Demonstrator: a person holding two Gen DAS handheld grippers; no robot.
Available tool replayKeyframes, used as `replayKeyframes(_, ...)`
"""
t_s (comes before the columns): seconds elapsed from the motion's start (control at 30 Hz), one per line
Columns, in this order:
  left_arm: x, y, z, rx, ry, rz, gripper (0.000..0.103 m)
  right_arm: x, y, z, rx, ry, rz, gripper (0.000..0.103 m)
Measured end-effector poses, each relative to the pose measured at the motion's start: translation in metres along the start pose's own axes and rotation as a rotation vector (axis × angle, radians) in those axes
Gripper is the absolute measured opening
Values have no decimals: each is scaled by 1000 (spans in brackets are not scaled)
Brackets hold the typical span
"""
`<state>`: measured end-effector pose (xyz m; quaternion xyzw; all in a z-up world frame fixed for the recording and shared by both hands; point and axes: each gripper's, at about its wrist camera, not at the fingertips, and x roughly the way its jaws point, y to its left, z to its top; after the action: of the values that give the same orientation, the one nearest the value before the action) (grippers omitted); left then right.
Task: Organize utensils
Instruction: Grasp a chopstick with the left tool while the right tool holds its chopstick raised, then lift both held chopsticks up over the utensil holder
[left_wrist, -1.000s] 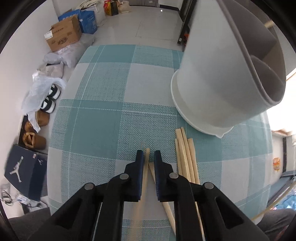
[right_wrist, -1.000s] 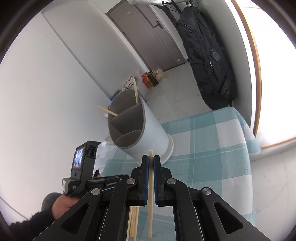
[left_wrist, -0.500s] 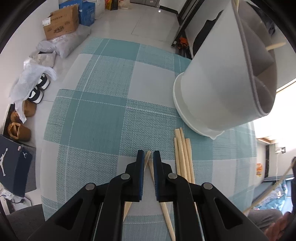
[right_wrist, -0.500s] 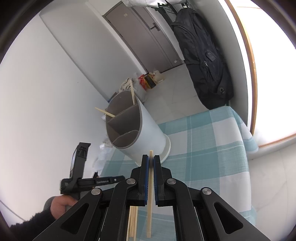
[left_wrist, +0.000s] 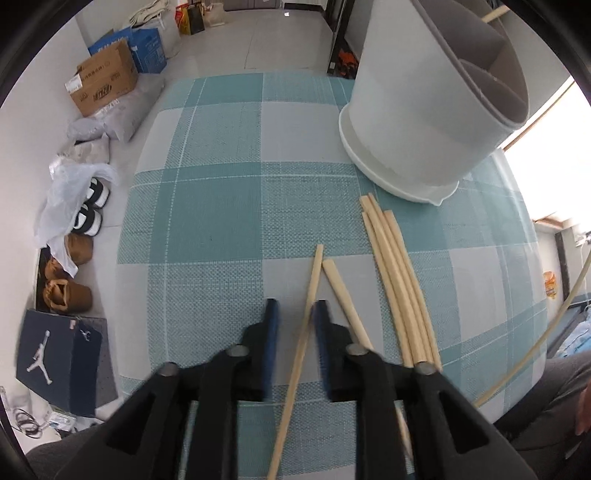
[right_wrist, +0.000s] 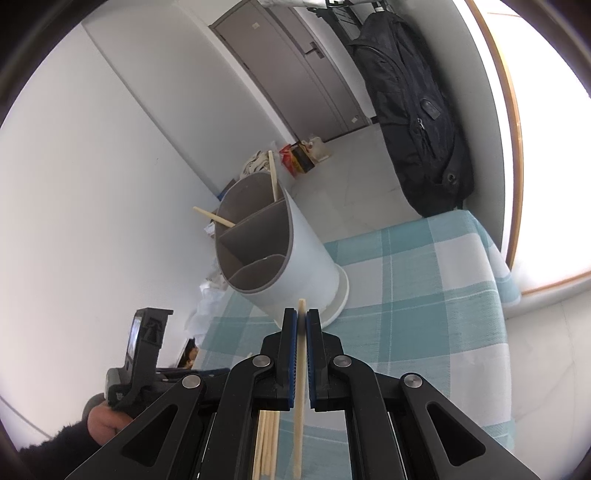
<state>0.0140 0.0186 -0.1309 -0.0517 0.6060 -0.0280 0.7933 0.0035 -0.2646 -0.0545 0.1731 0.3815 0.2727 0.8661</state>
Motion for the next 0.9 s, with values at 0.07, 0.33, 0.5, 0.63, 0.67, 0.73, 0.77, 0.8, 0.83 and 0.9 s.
replayKeyframes(0.07, 0, -4, 0, 30, 5, 10, 25, 1, 2, 0, -6, 0, 0, 4)
replayKeyframes(0.33, 1, -9, -2, 89, 20, 68, 26, 3, 1, 0, -6, 5, -5, 4)
replayKeyframes(0.5, 3, -3, 1, 80, 11, 78, 2, 0, 2, 1, -15, -11, -6, 4)
replayKeyframes(0.63, 2, -4, 2, 50, -17, 66, 1, -3, 7, 2, -35, -26, -13, 4)
replayKeyframes(0.67, 0, -4, 2, 43, -28, 61, 1, -4, 9, 1, -37, -34, -17, 4)
replayKeyframes(0.73, -9, -2, 3, 13, -71, 37, 1, -6, 10, 1, -37, -45, -15, 4)
replayKeyframes(0.77, -16, -2, 4, -1, -102, 32, 1, -6, 12, 0, -39, -49, -18, 4)
replayKeyframes(0.8, -25, 0, 4, -19, -145, 24, 1, -7, 13, 0, -43, -52, -20, 4)
replayKeyframes(0.83, -32, 0, 4, -33, -177, 24, 1, -7, 15, -1, -48, -55, -23, 4)
replayKeyframes(0.9, -49, -1, 3, -47, -259, 20, 1, -6, 21, -1, -61, -62, -43, 4)
